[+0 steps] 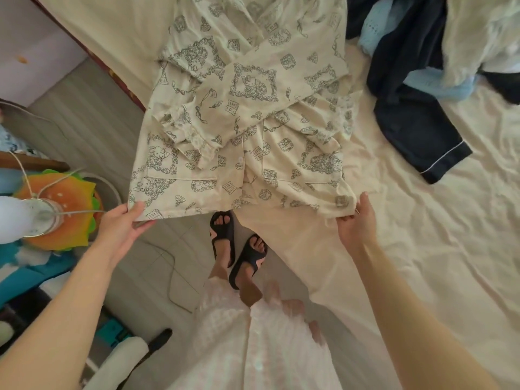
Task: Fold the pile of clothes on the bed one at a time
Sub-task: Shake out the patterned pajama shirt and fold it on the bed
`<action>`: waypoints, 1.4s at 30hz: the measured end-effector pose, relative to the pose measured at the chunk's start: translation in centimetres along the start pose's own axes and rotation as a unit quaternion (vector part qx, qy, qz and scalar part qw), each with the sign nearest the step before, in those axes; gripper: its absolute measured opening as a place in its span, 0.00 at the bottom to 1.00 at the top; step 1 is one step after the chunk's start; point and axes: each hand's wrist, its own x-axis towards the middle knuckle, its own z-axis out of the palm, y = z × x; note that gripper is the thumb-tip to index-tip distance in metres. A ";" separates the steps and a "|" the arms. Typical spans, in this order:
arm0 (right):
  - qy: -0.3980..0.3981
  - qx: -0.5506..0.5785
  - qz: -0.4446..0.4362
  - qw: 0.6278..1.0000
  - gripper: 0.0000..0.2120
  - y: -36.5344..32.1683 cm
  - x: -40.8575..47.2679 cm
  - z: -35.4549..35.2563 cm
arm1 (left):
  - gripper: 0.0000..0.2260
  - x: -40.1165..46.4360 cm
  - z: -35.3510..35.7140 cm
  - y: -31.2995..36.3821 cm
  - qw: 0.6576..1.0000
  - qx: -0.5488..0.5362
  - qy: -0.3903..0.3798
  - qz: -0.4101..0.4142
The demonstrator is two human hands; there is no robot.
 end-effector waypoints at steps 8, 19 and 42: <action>0.110 -0.011 0.019 0.994 0.04 -0.4 -0.4 -2.4 | 0.05 -0.2 -0.5 0.7 0.998 -0.061 0.025 -0.007; 0.119 -0.097 0.078 0.985 0.06 -1.1 -0.4 -3.3 | 0.06 -1.2 -0.8 1.5 0.996 -0.051 0.064 0.021; -0.077 -0.437 -0.015 0.896 0.17 16.9 -2.0 8.9 | 0.06 0.5 -0.1 -1.8 0.998 -0.051 0.040 -0.010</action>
